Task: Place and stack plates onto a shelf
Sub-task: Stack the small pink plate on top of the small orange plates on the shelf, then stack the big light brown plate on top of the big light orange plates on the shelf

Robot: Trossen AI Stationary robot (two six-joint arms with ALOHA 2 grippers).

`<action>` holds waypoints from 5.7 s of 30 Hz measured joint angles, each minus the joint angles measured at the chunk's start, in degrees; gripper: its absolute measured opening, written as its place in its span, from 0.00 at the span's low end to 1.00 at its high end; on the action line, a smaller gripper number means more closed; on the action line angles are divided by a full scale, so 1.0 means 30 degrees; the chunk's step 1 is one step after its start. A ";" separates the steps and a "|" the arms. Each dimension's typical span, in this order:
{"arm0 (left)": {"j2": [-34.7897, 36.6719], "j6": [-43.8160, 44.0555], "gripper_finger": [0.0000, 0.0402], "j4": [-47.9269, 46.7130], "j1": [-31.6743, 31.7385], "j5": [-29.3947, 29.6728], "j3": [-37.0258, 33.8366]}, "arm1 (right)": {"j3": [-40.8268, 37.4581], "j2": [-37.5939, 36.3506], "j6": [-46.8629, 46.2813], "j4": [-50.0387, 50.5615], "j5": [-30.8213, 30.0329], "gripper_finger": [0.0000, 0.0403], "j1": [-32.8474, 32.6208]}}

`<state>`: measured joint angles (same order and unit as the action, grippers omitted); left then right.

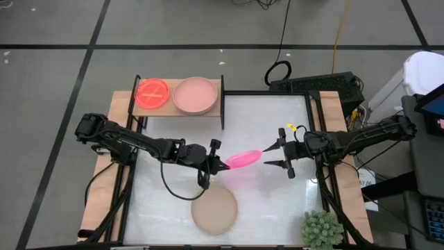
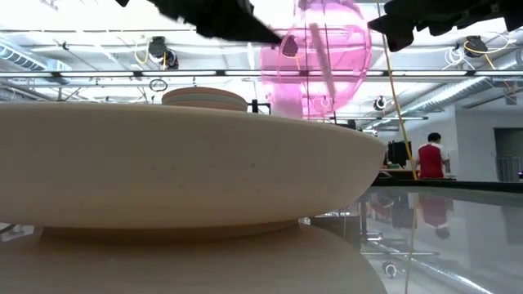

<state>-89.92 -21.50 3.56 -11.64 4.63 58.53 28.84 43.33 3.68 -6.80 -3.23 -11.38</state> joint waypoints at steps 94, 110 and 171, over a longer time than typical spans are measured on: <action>0.6589 0.7042 0.02 -2.1001 1.0637 1.3679 -0.0004 | 0.0000 -0.0180 -0.0860 0.2818 -0.1915 0.47 0.0000; 0.6597 0.9534 0.29 -2.2317 1.0637 1.2777 -0.0004 | 0.0000 -0.0180 -0.0867 0.2832 -0.1915 0.47 0.0007; 0.7426 1.5025 0.70 -1.5926 -0.4496 0.9396 -0.0004 | 0.0000 0.4479 -0.1520 -0.1798 0.0174 0.47 -0.1260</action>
<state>-67.64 23.57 -44.21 -25.13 32.82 58.52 28.84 56.76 -0.88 -12.20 -2.71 -15.16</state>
